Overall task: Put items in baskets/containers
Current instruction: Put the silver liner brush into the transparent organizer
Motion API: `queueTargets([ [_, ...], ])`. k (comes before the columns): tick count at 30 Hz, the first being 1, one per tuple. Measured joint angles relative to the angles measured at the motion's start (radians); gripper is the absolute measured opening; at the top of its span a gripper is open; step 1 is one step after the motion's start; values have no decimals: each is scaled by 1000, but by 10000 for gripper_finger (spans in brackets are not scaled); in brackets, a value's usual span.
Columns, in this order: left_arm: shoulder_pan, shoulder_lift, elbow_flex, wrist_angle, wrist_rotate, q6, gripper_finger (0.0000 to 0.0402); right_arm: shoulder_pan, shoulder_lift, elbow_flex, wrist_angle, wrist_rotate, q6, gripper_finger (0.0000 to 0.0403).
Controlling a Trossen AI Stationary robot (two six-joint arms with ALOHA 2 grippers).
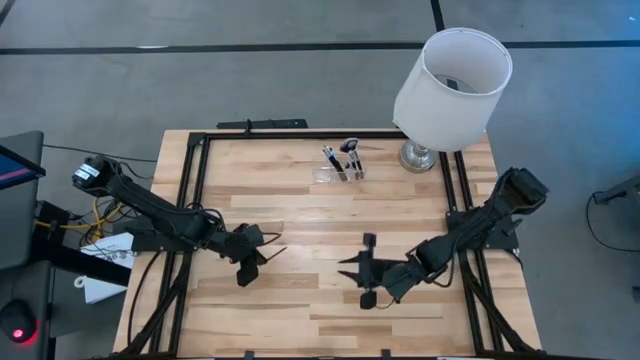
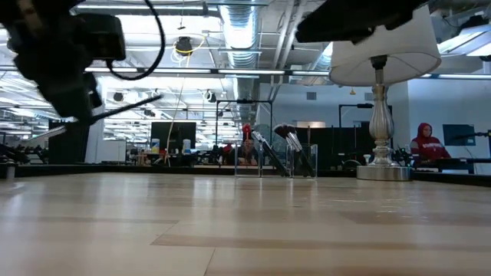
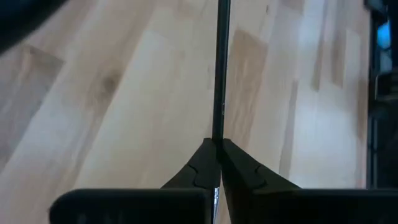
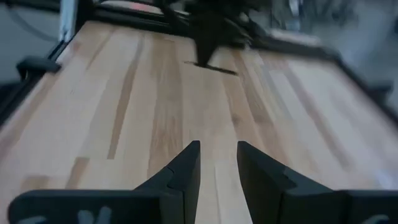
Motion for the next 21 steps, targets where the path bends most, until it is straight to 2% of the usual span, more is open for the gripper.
queueTargets([
  [4,26,10,0,41,5,0,13,-13,91,61,59,5,-247,95],
  [12,27,32,2,306,44,3,15,-54,274,282,55,20,-597,95],
  [21,22,50,2,364,33,26,15,-23,461,481,52,222,-1163,95],
])
